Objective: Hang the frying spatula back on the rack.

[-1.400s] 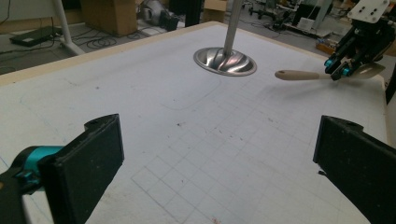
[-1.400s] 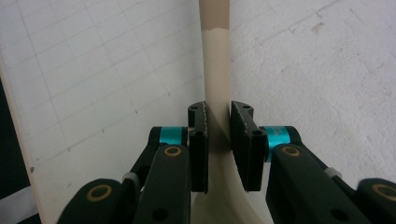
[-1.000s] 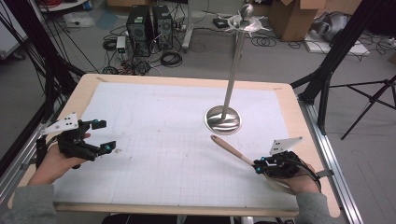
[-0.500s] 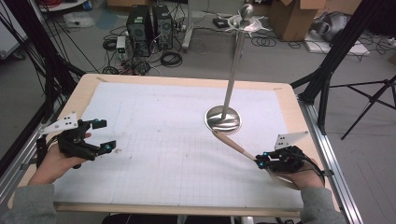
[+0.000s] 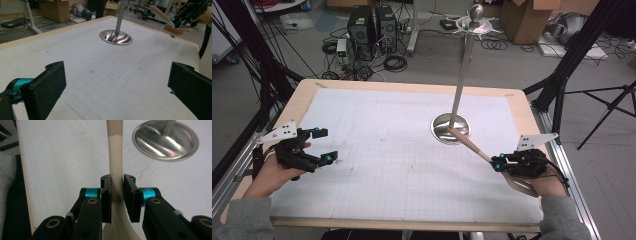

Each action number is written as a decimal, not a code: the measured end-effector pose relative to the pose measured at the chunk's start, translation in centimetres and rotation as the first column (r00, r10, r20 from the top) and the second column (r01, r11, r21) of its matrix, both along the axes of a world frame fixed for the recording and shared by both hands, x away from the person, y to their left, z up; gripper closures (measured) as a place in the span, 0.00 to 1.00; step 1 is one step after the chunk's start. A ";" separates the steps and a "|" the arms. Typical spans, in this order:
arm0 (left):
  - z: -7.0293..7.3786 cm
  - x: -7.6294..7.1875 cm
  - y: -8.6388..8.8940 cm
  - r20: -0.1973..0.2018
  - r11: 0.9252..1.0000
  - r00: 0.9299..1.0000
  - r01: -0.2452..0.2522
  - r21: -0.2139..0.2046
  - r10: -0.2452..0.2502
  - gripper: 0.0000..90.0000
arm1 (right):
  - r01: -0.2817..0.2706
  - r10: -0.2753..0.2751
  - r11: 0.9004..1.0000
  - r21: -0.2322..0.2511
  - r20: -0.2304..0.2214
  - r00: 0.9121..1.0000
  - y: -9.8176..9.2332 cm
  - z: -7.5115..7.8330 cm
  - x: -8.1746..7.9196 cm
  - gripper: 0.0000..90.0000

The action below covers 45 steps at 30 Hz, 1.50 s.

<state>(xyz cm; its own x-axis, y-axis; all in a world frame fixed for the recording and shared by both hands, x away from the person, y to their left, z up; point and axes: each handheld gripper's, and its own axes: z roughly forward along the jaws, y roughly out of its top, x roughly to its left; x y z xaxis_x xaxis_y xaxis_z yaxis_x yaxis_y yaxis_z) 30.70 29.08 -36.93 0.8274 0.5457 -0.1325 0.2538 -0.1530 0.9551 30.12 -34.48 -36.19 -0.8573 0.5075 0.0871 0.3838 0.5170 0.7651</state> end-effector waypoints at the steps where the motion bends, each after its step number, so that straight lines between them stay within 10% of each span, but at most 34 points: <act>1: 0.0 0.0 0.0 0.000 1.000 1.000 -0.002 -0.001 0.002 0.02 | 0.002 -0.002 1.000 0.008 0.007 1.000 -0.1 0.3 0.1 0.87; 45: -0.7 -0.3 0.6 -0.018 1.000 1.000 -0.013 0.008 0.013 0.02 | 0.114 -0.122 0.990 0.083 0.103 0.987 -4.0 5.5 0.5 0.87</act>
